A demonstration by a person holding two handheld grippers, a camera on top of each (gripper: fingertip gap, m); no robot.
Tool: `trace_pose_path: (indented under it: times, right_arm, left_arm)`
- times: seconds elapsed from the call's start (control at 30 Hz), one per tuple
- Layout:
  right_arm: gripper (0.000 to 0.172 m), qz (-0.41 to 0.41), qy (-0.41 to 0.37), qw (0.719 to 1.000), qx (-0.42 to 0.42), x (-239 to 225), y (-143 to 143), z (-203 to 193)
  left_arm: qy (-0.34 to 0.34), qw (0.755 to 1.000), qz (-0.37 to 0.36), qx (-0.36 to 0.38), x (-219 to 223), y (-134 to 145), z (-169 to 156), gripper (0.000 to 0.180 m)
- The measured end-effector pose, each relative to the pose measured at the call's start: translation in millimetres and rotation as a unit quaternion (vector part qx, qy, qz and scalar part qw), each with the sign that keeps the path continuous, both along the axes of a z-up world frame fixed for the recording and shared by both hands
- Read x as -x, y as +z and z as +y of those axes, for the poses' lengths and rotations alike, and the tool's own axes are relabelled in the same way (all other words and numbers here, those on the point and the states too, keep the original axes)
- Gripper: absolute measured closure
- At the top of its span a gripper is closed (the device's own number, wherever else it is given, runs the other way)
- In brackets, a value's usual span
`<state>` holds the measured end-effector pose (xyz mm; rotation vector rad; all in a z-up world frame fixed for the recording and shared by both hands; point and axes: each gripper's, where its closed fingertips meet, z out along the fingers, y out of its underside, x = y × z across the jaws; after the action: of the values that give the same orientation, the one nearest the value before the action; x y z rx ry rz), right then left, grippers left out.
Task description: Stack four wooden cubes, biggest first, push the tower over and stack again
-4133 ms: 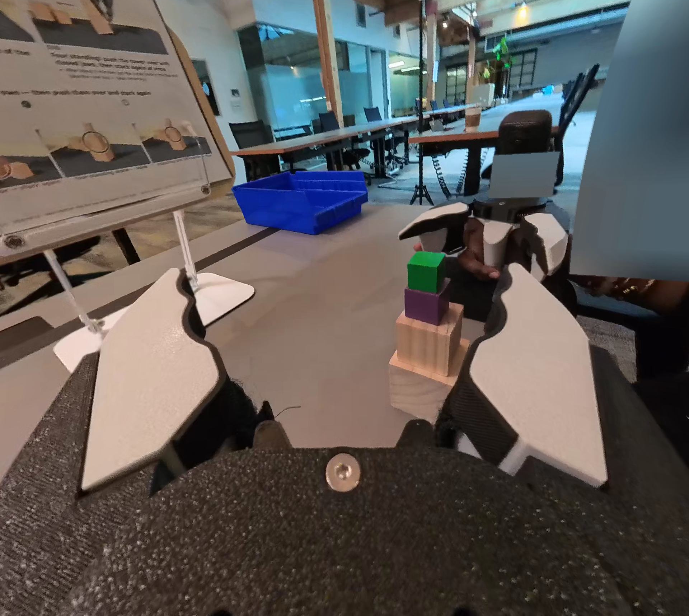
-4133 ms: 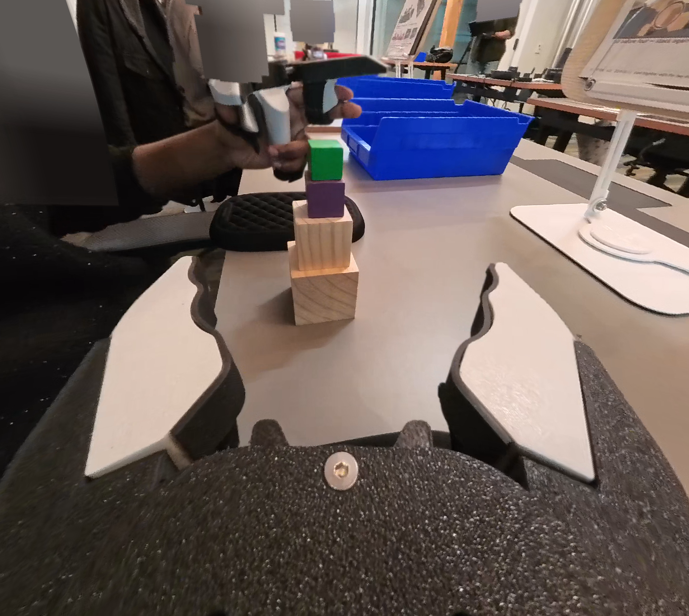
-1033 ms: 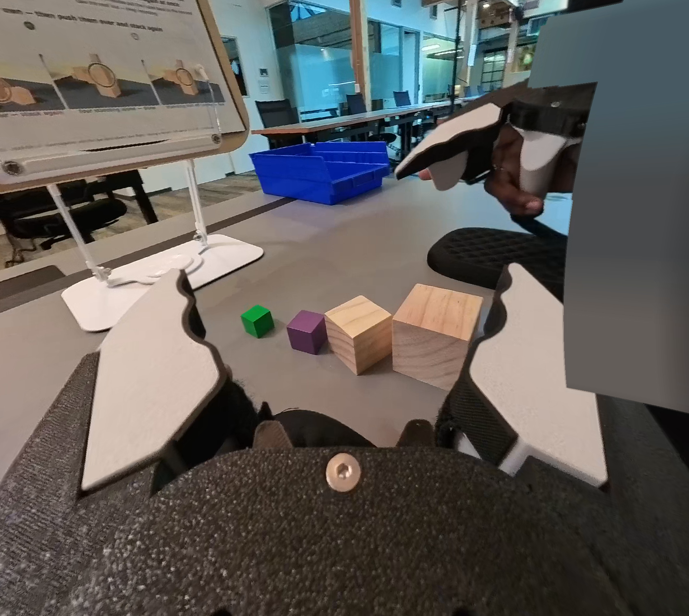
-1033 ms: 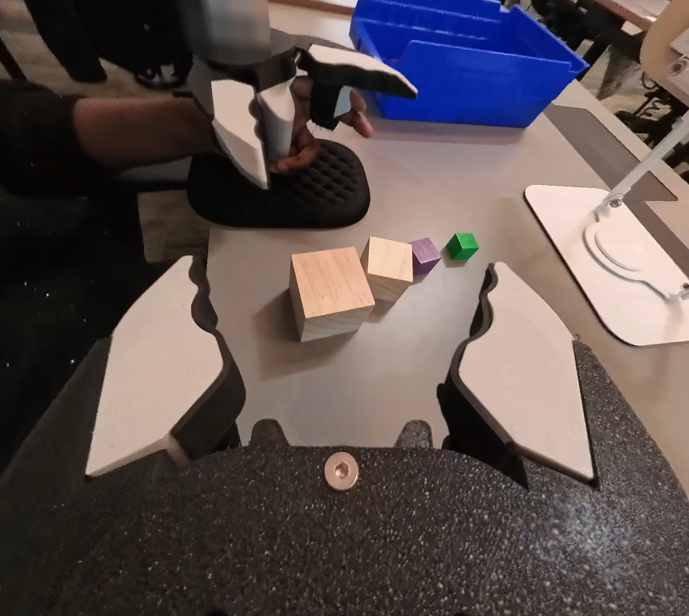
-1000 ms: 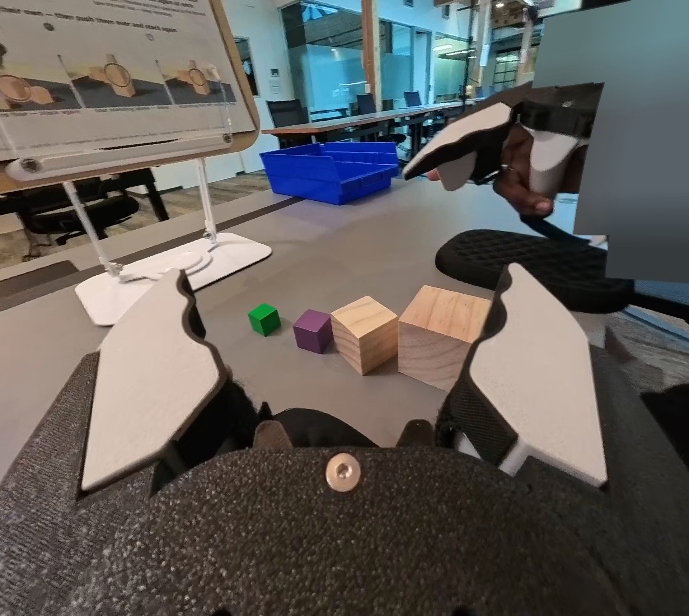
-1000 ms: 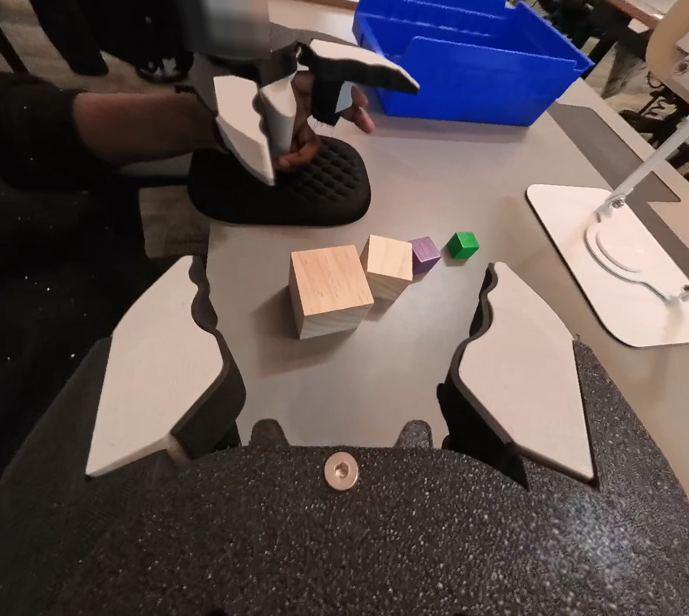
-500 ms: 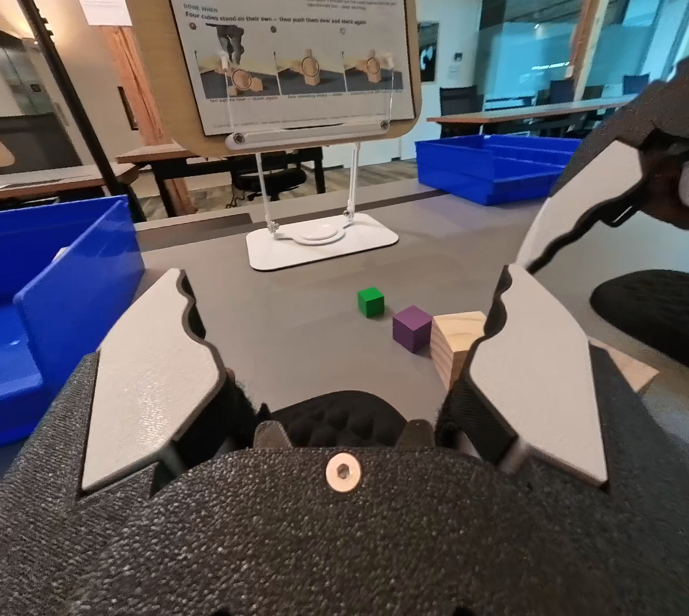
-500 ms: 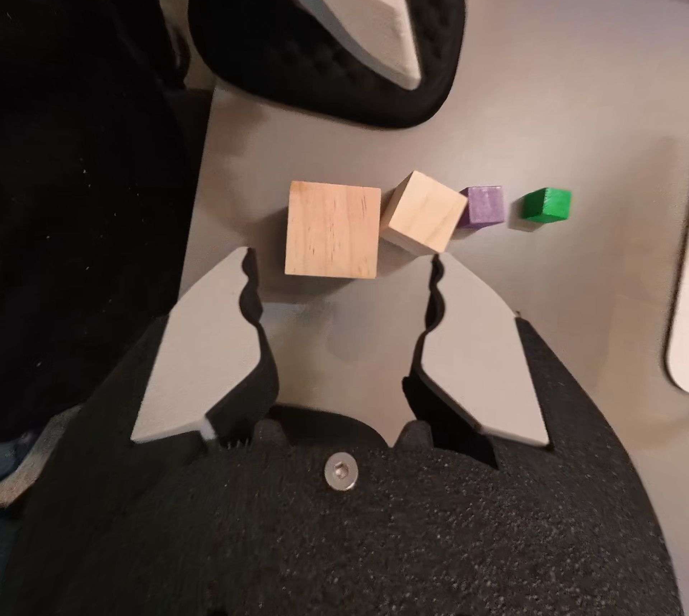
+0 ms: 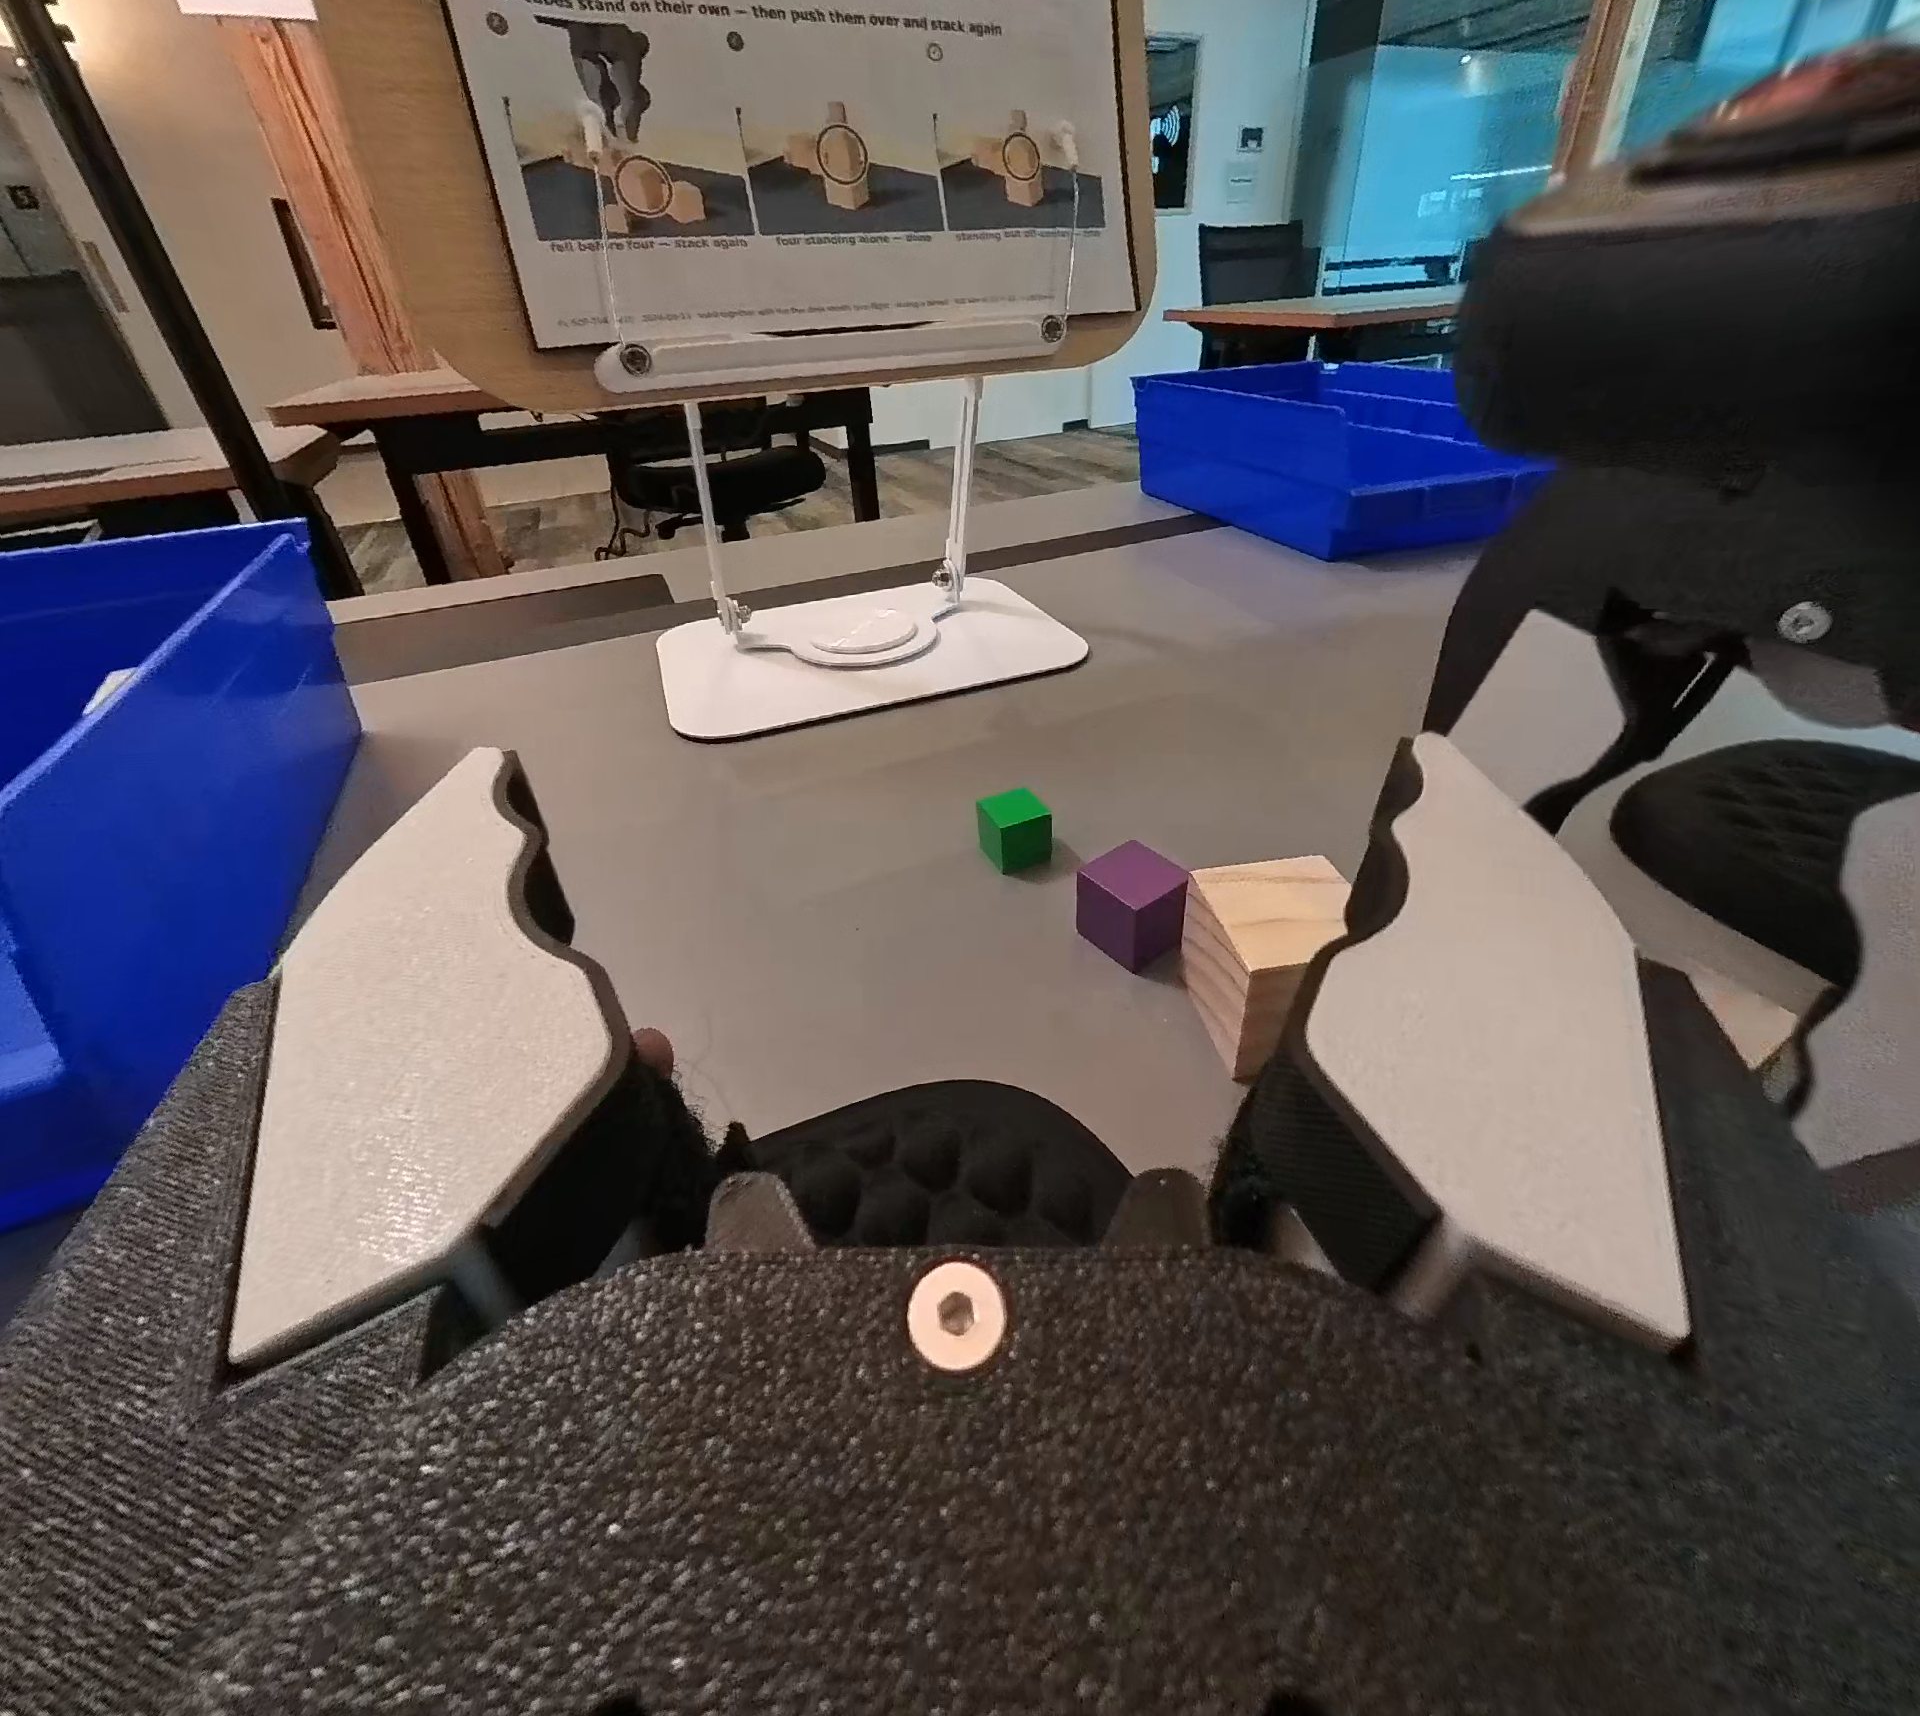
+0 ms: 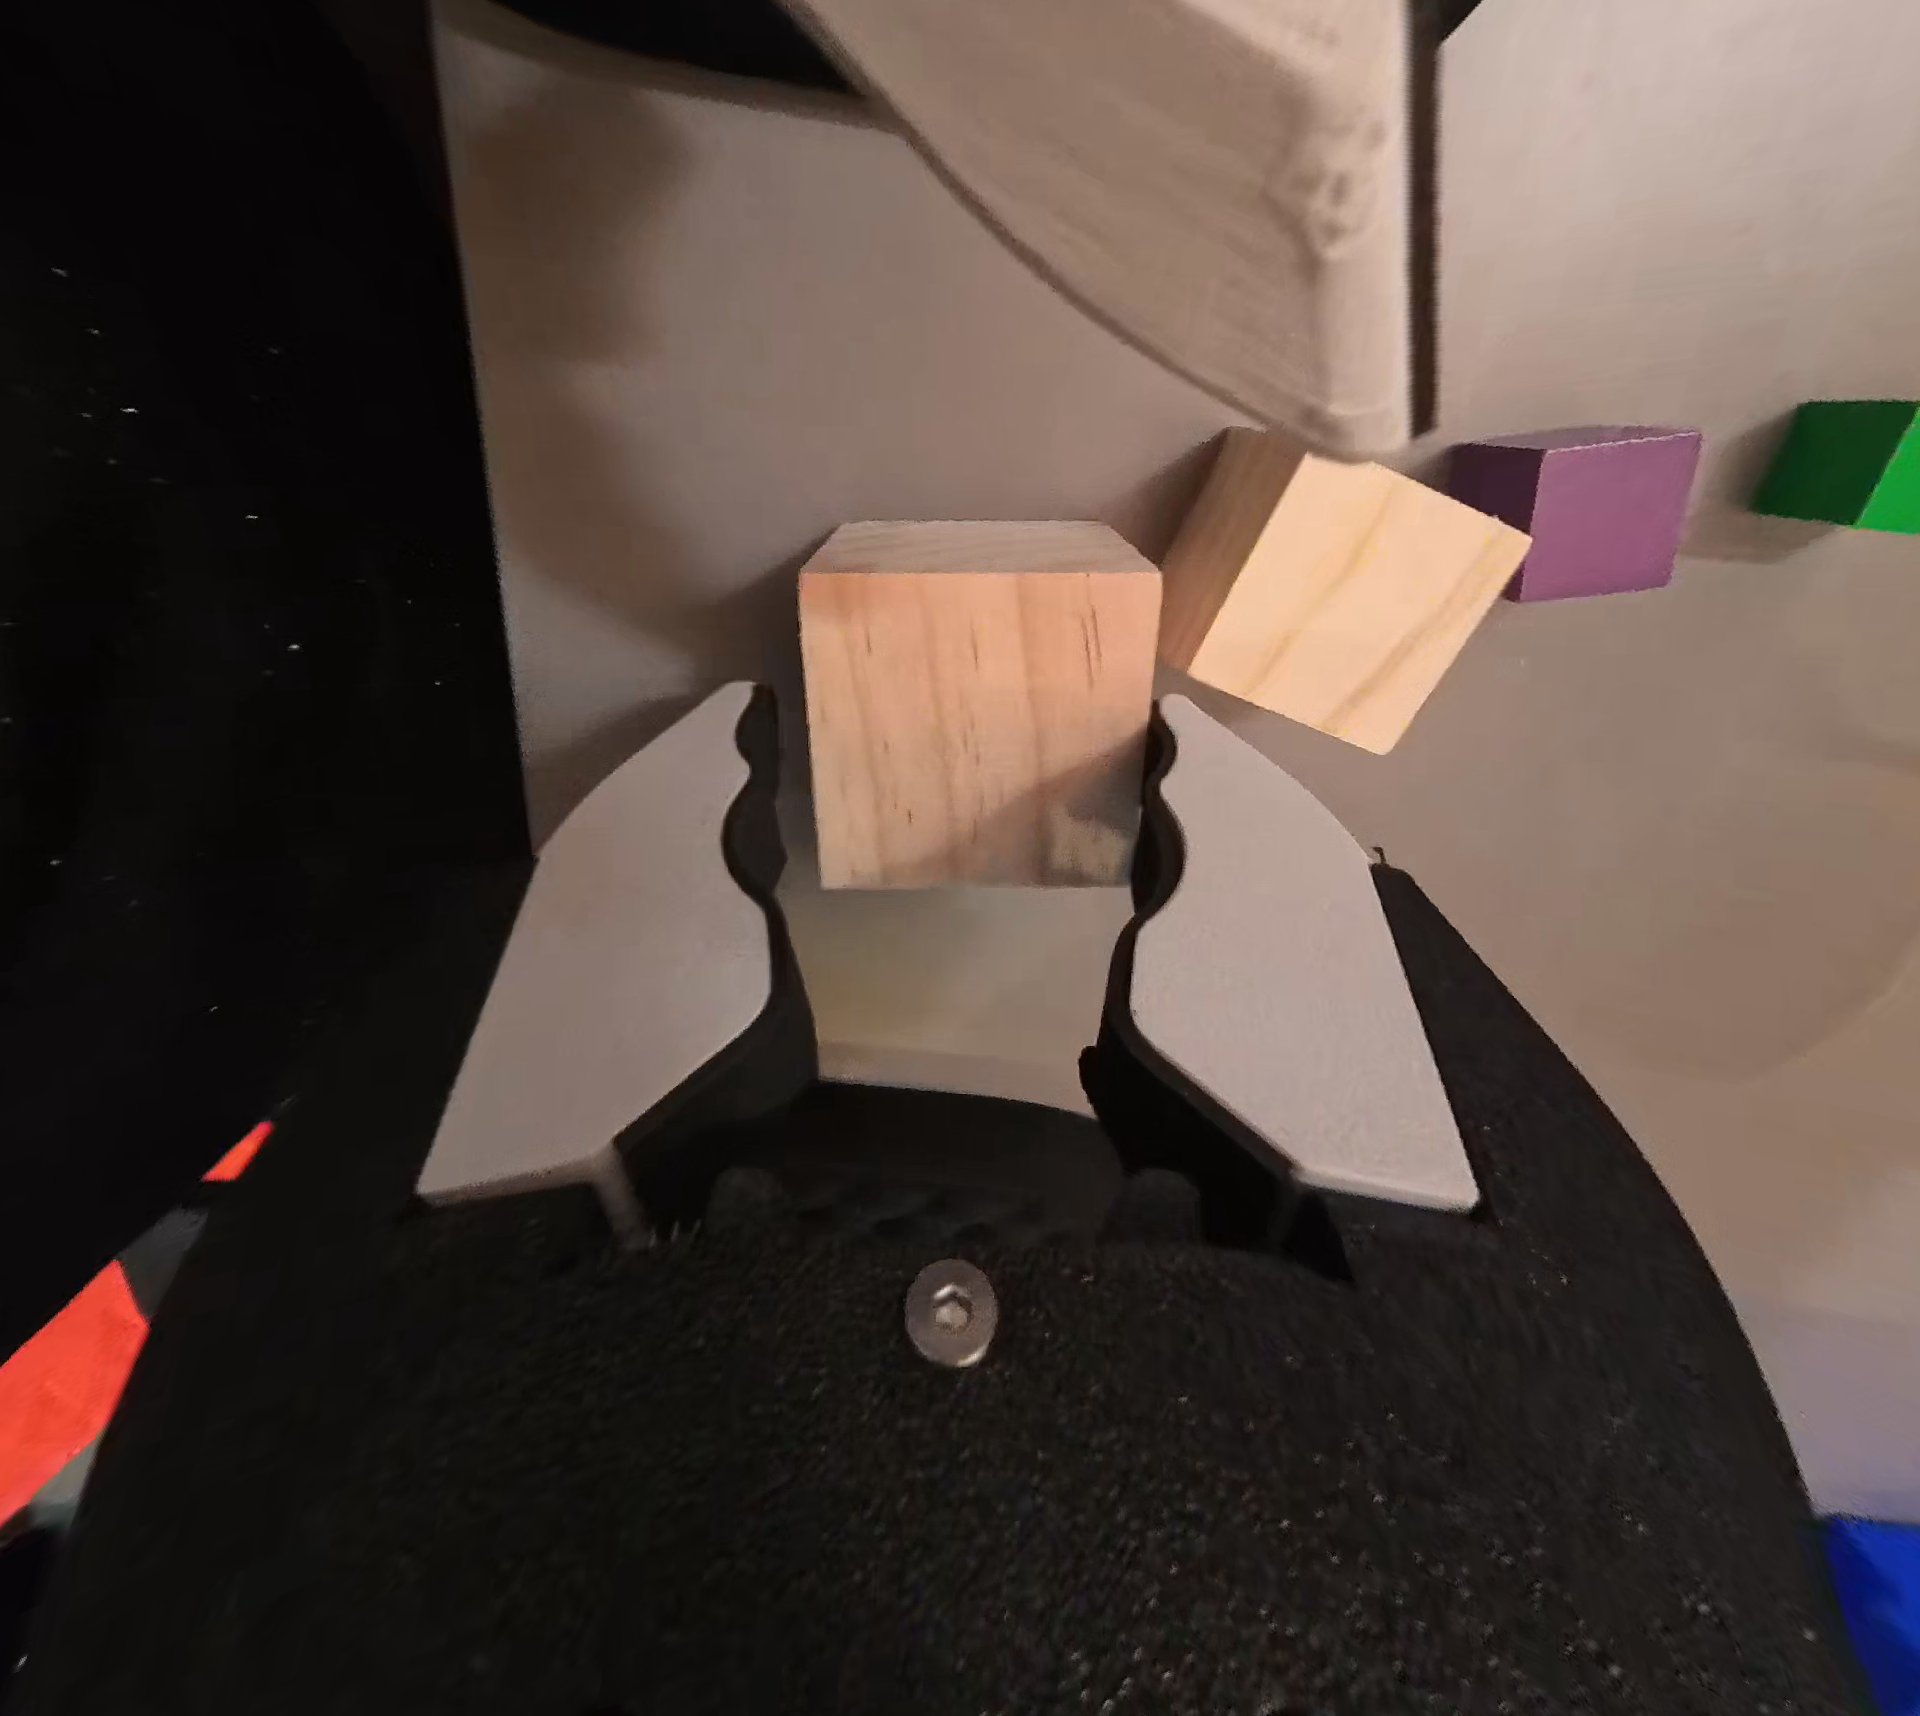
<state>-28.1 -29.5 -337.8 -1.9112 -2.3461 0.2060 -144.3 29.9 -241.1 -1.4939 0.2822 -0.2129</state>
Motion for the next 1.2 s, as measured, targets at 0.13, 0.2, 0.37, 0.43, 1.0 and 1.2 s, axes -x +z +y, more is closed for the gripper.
trace_pose_path:
  times: [0.13,0.2,0.37,0.43,1.0,1.2]
  right_arm:
    - [0.113,-0.004,0.000,1.000,0.003,-1.4,-1.5,3.4]
    - [0.113,0.007,-0.001,1.000,0.008,-1.7,6.6,7.9]
    - [0.113,0.042,-0.007,0.999,-0.001,4.6,54.1,30.9]
    - [0.113,0.059,-0.011,0.998,-0.014,13.4,75.0,43.9]
    - [0.113,0.090,-0.151,0.984,0.030,121.9,17.1,103.9]
    - [0.113,0.072,-0.160,0.984,0.016,123.9,7.0,107.5]
  left_arm:
    - [-0.004,1.000,-0.002,-0.001,-0.5,0.3,-0.6,0.035]
    - [-0.004,1.000,-0.002,-0.002,-0.5,0.4,-0.8,0.035]
    - [-0.005,1.000,-0.002,0.000,-0.6,0.1,-0.7,0.035]
    - [-0.004,1.000,-0.003,-0.001,-0.4,0.2,-0.8,0.035]
    - [-0.002,1.000,0.000,-0.006,-0.7,1.2,-1.8,0.036]
    - [-0.002,1.000,0.009,-0.004,-2.4,0.0,-1.3,0.036]
